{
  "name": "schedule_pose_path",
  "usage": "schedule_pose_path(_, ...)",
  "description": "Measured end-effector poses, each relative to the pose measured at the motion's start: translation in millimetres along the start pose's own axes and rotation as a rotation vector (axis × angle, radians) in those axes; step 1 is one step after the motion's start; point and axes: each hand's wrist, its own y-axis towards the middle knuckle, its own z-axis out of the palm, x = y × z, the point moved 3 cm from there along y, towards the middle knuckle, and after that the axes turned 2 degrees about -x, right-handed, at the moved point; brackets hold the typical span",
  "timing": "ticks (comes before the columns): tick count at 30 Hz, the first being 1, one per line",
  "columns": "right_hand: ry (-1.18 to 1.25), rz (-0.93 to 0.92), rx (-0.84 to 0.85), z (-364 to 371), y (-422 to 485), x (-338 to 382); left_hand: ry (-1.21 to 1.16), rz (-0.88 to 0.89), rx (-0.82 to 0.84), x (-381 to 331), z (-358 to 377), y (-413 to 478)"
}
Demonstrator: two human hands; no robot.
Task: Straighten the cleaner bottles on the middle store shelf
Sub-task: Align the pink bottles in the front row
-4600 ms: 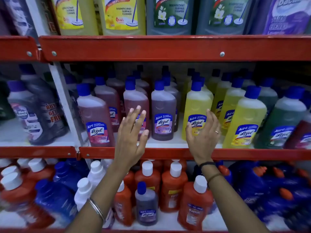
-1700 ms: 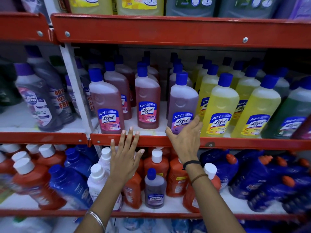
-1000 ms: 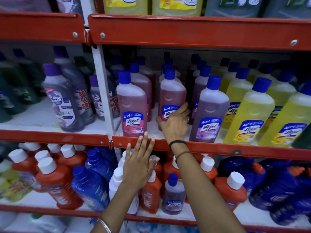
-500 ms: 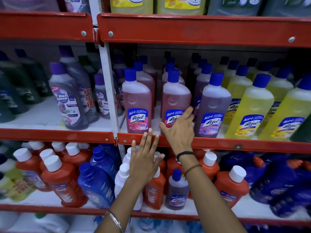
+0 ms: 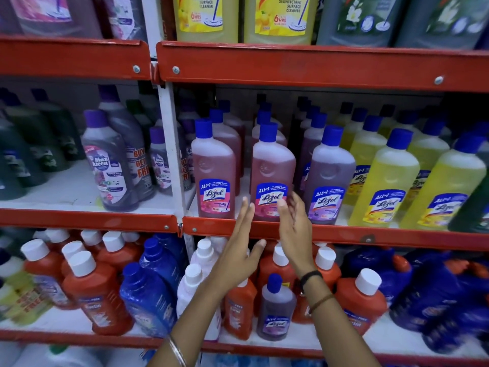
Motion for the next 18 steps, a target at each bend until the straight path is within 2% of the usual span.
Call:
schedule_pose_path(6,0.201,0.06,0.058,-5.4,-2.2,-2.1,-0.279,-0.228,0.041,11.0,-2.9,21.5)
schedule_pose_path(14,0.271,0.056,0.103,-9.6,1.4,0.6,-0.431,-0.272,0.049,4.8,-1.0,25.4)
schedule_pose_path(18,0.252,0.013,0.126,-8.1,0.6,5.7,-0.457,-0.245,-0.012,1.8,-2.8,26.3)
